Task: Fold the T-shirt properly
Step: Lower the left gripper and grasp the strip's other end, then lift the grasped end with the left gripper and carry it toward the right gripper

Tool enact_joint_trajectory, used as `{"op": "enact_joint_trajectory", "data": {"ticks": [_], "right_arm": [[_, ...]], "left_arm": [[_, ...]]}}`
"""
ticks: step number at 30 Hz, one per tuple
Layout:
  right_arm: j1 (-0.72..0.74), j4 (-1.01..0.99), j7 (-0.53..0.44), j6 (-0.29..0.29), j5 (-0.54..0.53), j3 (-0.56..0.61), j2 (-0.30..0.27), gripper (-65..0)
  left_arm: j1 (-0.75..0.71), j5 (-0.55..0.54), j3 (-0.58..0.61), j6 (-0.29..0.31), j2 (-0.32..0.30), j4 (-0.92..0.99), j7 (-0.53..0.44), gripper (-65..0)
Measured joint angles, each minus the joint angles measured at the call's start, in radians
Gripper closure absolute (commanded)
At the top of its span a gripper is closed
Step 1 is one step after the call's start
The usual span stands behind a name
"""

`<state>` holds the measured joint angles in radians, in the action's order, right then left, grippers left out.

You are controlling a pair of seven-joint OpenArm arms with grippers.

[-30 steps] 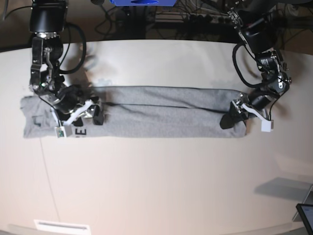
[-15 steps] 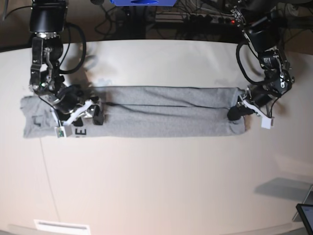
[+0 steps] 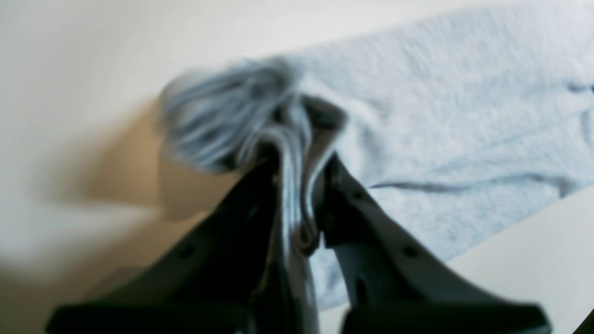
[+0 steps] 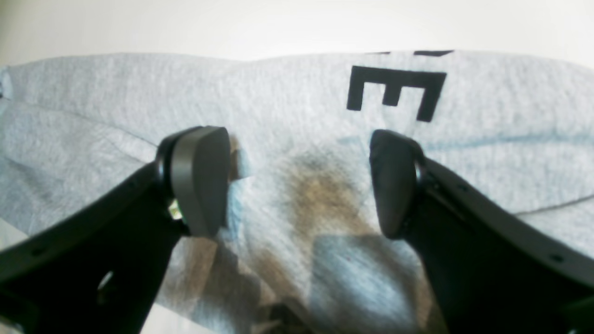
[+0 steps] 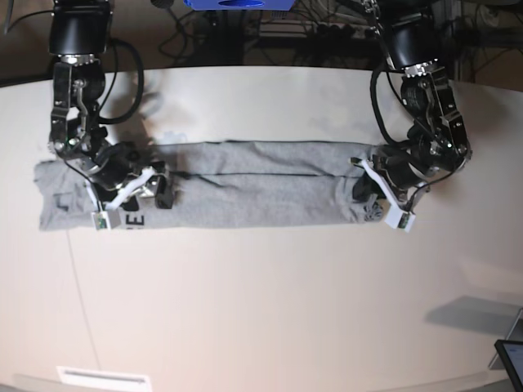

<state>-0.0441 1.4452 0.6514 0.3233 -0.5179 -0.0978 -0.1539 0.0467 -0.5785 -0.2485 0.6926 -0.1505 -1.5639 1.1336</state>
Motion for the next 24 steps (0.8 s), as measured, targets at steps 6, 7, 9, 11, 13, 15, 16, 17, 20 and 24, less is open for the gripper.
{"op": "enact_joint_trajectory", "data": {"ticks": [6,7,9,11,13,15,16,17,20,24], "right_arm": [[0.000,0.000,0.000,0.000,0.000,0.000,0.000,-45.4],[0.000,0.000,0.000,0.000,0.000,0.000,0.000,-45.4],[0.000,0.000,0.000,0.000,0.000,0.000,0.000,-45.4],[0.000,0.000,0.000,0.000,0.000,0.000,0.000,-45.4],[0.000,0.000,0.000,0.000,0.000,0.000,0.000,-45.4],[0.000,0.000,0.000,0.000,0.000,0.000,0.000,-45.4],[0.000,0.000,0.000,0.000,0.000,0.000,0.000,-45.4],[0.000,0.000,0.000,0.000,0.000,0.000,0.000,-45.4],[0.000,0.000,0.000,0.000,0.000,0.000,0.000,-45.4],[0.000,0.000,0.000,0.000,0.000,0.000,0.000,-45.4]], "left_arm": [[0.005,-0.002,0.118,-0.028,0.003,-0.103,0.001,0.0],[0.008,-0.002,0.129,-0.057,0.016,-0.125,0.002,0.0],[0.009,-0.005,0.158,-0.076,0.024,-0.150,0.002,0.0],[0.009,-0.004,0.192,-0.084,0.034,-0.156,0.001,0.0],[0.008,-0.001,0.228,-0.084,0.055,-0.151,0.004,0.0],[0.008,0.000,0.259,-0.084,0.078,-0.151,0.004,0.0],[0.008,-0.001,0.273,-0.084,0.090,-0.151,0.003,0.0],[0.006,-0.002,0.285,-0.084,0.099,-0.151,0.003,0.0],[0.003,0.002,0.311,-0.113,0.119,-0.151,0.007,0.0],[0.008,0.004,0.341,-0.113,0.157,-0.142,0.002,0.0]]}}
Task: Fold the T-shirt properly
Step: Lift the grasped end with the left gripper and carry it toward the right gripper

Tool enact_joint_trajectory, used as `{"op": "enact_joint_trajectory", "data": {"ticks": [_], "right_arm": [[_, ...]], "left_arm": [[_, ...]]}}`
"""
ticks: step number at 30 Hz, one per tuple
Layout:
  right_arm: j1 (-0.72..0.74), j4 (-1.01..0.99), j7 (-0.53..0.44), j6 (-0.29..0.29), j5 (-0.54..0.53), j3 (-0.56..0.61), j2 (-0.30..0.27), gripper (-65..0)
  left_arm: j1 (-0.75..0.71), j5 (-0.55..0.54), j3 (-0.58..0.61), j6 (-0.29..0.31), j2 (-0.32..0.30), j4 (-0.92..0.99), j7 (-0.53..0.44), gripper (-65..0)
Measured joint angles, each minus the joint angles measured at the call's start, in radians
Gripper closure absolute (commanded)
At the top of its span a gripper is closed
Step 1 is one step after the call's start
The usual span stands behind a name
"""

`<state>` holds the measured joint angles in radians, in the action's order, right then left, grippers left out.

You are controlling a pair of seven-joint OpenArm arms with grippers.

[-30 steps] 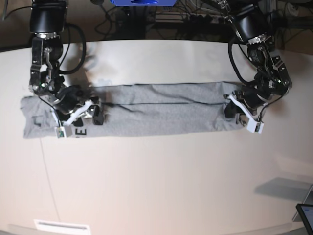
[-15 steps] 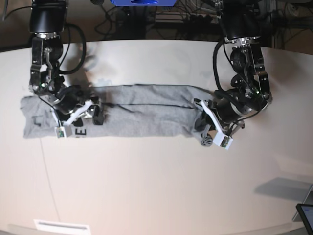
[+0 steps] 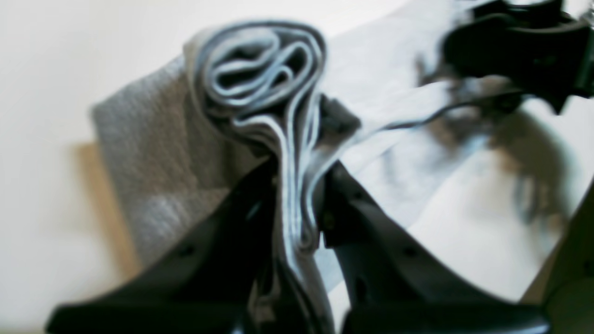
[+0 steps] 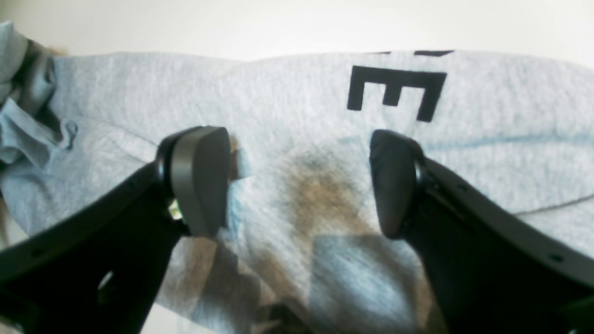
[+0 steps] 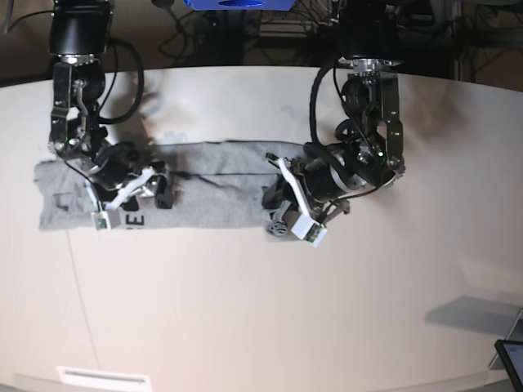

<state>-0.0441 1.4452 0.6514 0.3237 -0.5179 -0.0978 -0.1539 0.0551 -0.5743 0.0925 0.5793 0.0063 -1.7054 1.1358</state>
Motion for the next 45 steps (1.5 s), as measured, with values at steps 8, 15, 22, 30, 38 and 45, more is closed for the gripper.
{"op": "enact_joint_trajectory", "data": {"ticks": [8,15,22,30,38,45], "right_arm": [[0.000,0.000,0.000,0.000,0.000,0.000,0.000,-45.4],[0.000,0.000,0.000,0.000,0.000,0.000,0.000,-45.4],[0.000,0.000,0.000,0.000,0.000,0.000,0.000,-45.4],[0.000,0.000,0.000,0.000,0.000,0.000,0.000,-45.4],[0.000,0.000,0.000,0.000,0.000,0.000,0.000,-45.4],[0.000,0.000,0.000,0.000,0.000,0.000,0.000,-45.4]], "left_arm": [[0.016,0.002,0.002,0.000,0.061,0.108,-0.002,0.0],[0.036,-0.002,-0.001,0.000,0.102,0.122,-0.003,0.0],[0.047,-0.002,-0.002,-0.001,0.141,0.201,-0.043,0.0],[0.033,-0.004,-0.001,-0.033,0.141,0.192,-0.056,0.0],[0.002,-0.010,-0.006,-0.093,0.141,0.021,-0.023,0.0],[-0.019,-0.006,-0.018,-0.112,0.143,-0.048,0.001,0.0]]}}
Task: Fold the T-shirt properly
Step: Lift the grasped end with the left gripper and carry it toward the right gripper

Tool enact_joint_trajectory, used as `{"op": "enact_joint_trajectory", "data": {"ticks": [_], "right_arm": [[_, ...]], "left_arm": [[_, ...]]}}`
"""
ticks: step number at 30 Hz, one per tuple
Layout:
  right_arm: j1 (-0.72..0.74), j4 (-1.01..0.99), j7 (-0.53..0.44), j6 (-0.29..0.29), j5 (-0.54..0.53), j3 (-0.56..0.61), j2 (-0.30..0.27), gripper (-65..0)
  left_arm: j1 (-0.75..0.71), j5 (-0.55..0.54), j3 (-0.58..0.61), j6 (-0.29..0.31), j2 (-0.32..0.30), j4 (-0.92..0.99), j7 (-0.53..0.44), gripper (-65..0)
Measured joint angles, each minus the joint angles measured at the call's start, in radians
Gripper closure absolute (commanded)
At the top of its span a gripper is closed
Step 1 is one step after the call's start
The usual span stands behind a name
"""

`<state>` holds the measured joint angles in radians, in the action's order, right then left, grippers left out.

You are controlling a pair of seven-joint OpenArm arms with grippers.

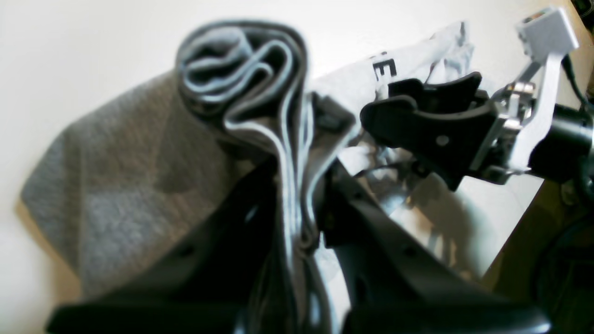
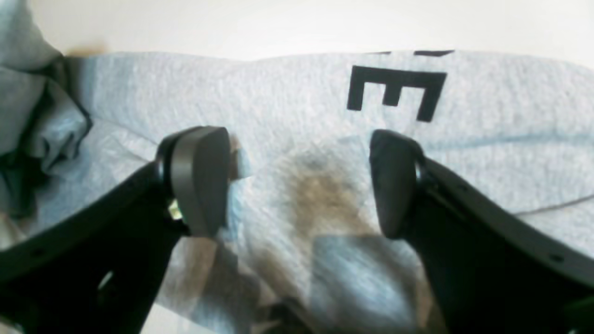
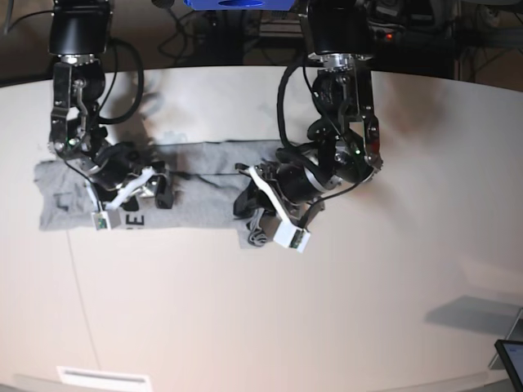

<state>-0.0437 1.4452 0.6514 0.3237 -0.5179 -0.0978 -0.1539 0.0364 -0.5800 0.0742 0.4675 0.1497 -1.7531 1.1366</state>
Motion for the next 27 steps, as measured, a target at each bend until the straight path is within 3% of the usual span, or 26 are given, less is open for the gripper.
{"op": "enact_joint_trajectory", "data": {"ticks": [3,7,15,18,27], "right_arm": [[0.000,0.000,0.000,0.000,0.000,0.000,0.000,-45.4],[0.000,0.000,0.000,0.000,0.000,0.000,0.000,-45.4],[-0.001,0.000,0.000,0.000,0.000,0.000,0.000,-45.4],[-0.001,0.000,0.000,0.000,0.000,0.000,0.000,-45.4],[-0.001,0.000,0.000,0.000,0.000,0.000,0.000,-45.4]], "left_arm": [[-0.015,-0.019,-0.020,-0.005,0.001,-0.037,-0.002,0.0],[-0.025,-0.153,-0.059,-0.047,0.003,-0.036,0.000,0.0],[-0.027,-0.237,-0.087,-0.074,0.002,-0.043,0.000,0.0],[-0.040,-0.327,-0.087,-0.074,0.002,-0.045,-0.005,0.0],[-0.058,-0.433,-0.125,-0.079,0.004,-0.046,-0.003,0.0]]}}
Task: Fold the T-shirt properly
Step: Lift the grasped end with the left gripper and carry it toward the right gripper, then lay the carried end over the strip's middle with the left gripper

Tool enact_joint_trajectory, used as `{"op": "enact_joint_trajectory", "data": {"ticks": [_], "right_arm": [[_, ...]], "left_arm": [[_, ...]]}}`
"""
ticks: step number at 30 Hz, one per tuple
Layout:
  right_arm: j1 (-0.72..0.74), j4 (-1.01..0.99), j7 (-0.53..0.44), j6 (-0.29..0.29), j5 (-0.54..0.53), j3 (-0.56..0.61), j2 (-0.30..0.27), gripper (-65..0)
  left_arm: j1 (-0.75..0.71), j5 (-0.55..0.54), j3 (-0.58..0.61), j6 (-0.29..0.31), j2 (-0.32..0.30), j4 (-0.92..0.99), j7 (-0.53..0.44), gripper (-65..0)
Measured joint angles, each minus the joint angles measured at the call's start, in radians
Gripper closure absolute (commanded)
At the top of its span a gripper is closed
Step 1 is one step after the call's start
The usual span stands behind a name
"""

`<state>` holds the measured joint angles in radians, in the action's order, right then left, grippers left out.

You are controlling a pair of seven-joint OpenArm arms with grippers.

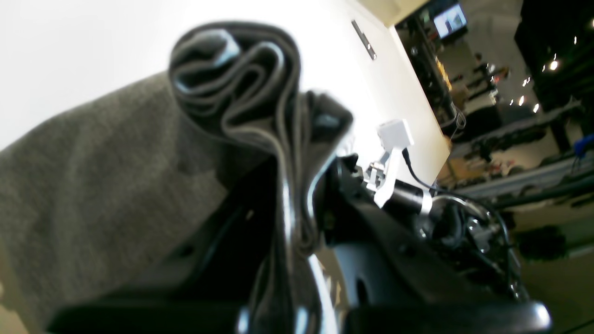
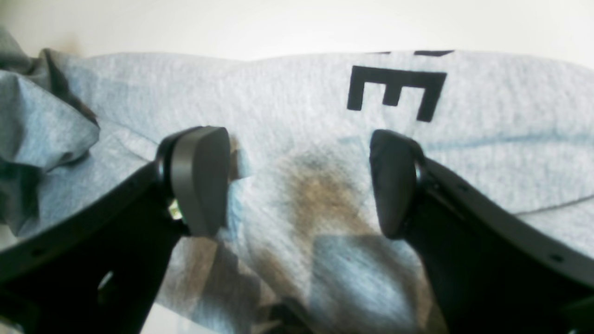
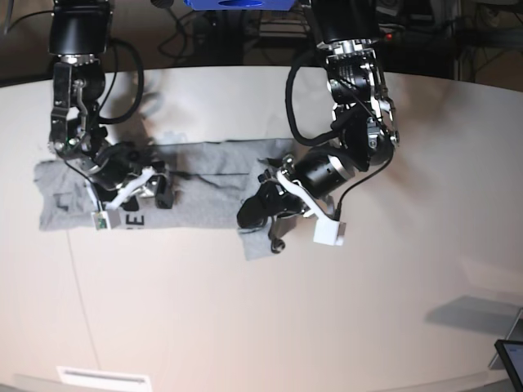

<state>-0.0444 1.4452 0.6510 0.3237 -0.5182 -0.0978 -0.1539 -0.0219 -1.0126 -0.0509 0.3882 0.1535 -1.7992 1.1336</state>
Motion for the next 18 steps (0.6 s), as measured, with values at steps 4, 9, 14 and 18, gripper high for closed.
{"op": "enact_joint_trajectory", "data": {"ticks": [4,9,14,18], "right_arm": [[0.000,0.000,0.000,0.000,0.000,0.000,0.000,-45.4],[0.000,0.000,0.000,0.000,0.000,0.000,0.000,-45.4],[0.000,0.000,0.000,0.000,0.000,0.000,0.000,-45.4],[0.000,0.000,0.000,0.000,0.000,0.000,0.000,-45.4]], "left_arm": [[0.002,-0.015,-0.006,0.000,-0.002,0.000,-0.001,0.0],[0.002,-0.018,0.003,0.009,-0.001,0.000,-0.001,0.0],[0.003,-0.122,-0.006,0.020,0.000,0.050,-0.004,0.0],[0.004,-0.142,-0.009,0.014,-0.002,0.093,-0.004,0.0]]}}
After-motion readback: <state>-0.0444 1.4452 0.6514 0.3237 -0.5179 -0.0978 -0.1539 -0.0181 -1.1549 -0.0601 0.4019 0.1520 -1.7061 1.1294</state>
